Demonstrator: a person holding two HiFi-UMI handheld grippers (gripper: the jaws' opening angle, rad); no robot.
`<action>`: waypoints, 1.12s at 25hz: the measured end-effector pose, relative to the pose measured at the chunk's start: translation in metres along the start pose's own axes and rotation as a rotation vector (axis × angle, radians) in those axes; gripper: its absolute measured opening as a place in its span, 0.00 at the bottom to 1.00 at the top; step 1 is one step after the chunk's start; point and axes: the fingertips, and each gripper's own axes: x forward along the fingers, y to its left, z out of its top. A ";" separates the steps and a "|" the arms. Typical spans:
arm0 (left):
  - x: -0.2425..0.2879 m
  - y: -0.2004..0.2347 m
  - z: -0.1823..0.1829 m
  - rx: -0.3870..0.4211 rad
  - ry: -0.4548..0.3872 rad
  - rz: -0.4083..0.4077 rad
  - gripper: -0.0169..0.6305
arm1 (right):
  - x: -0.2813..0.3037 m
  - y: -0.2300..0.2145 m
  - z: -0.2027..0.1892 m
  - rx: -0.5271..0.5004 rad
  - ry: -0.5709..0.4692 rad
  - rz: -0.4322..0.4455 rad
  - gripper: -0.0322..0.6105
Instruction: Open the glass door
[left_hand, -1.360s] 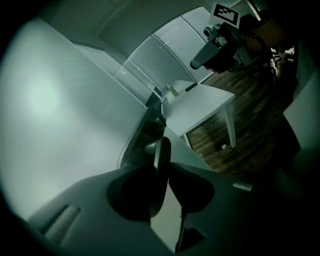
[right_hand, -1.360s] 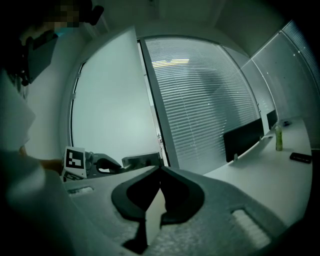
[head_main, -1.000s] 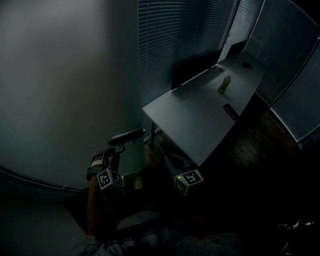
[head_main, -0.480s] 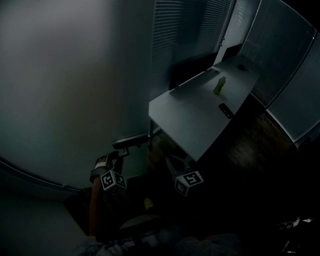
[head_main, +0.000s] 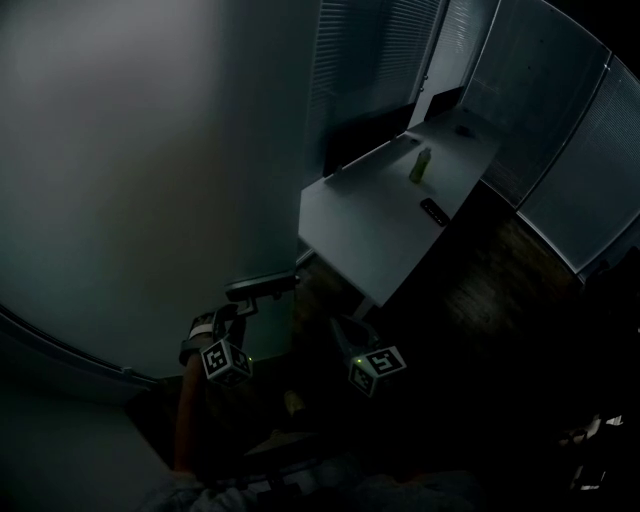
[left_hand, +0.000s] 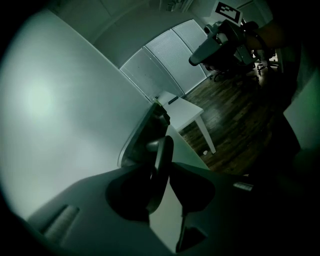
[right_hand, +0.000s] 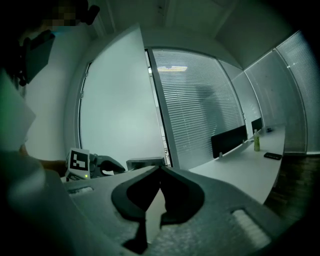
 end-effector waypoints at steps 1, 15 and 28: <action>-0.003 -0.004 0.001 0.002 -0.001 -0.004 0.22 | -0.006 0.001 -0.001 0.002 -0.002 -0.005 0.05; -0.054 -0.041 0.010 0.055 -0.047 -0.020 0.22 | -0.074 0.041 -0.021 0.009 -0.022 -0.067 0.05; -0.104 -0.083 0.007 0.116 -0.111 -0.062 0.22 | -0.132 0.079 -0.042 0.024 -0.057 -0.170 0.05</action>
